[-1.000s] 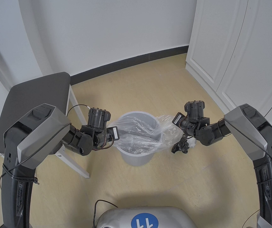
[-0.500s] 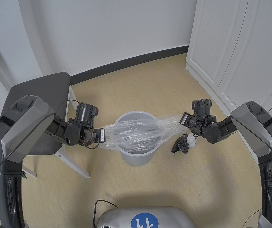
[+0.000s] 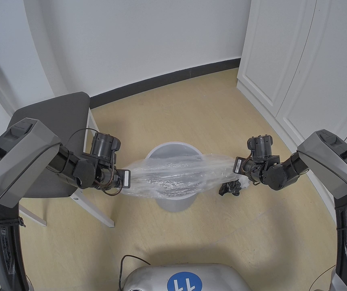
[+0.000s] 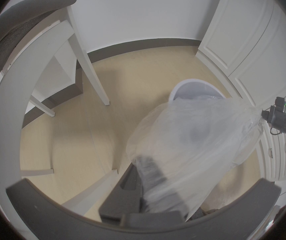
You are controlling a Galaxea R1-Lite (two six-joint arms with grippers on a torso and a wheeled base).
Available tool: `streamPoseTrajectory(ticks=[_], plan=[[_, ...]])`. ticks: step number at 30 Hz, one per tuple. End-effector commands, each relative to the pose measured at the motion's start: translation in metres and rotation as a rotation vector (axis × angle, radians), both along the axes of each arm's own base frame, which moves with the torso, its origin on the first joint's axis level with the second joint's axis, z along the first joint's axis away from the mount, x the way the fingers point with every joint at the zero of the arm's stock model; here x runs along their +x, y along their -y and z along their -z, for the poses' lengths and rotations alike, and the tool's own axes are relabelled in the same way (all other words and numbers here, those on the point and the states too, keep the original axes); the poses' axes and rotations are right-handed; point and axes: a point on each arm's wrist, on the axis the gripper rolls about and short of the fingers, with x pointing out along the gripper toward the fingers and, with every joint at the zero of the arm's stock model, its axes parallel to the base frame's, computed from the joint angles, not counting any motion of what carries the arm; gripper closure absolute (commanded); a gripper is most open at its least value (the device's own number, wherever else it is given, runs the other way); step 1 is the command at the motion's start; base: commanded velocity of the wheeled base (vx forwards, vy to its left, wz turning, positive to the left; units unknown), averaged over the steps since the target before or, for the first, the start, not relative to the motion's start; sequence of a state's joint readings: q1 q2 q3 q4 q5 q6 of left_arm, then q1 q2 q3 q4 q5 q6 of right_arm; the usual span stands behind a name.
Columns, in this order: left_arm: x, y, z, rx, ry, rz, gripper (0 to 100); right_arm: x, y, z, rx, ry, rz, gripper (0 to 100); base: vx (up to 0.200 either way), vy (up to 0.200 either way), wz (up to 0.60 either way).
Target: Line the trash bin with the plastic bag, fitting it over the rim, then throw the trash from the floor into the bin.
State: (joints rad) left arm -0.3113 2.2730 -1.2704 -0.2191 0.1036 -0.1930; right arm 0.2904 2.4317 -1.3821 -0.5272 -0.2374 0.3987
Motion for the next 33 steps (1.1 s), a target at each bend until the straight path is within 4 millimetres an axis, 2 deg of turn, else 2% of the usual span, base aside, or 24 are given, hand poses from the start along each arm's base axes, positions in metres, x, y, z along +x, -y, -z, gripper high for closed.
streamPoseTrajectory(ticks=[1,8,24,33], plan=[[-0.008,0.007,0.004,0.008,-0.021,0.022,100,-0.009,0.001,-0.004,-0.026,-0.011,-0.015,100,0.0,0.0,0.0],[-0.016,0.005,0.012,0.049,-0.054,0.064,100,-0.021,0.004,0.002,-0.096,-0.055,-0.051,100,0.0,0.0,0.0],[-0.023,0.003,0.01,0.073,-0.11,0.098,100,-0.035,0.006,0.012,-0.177,-0.112,-0.101,100,0.0,0.0,0.0],[-0.023,0.013,0.028,0.092,-0.134,0.11,100,-0.037,-0.002,0.026,-0.199,-0.138,-0.129,100,0.0,0.0,0.0]])
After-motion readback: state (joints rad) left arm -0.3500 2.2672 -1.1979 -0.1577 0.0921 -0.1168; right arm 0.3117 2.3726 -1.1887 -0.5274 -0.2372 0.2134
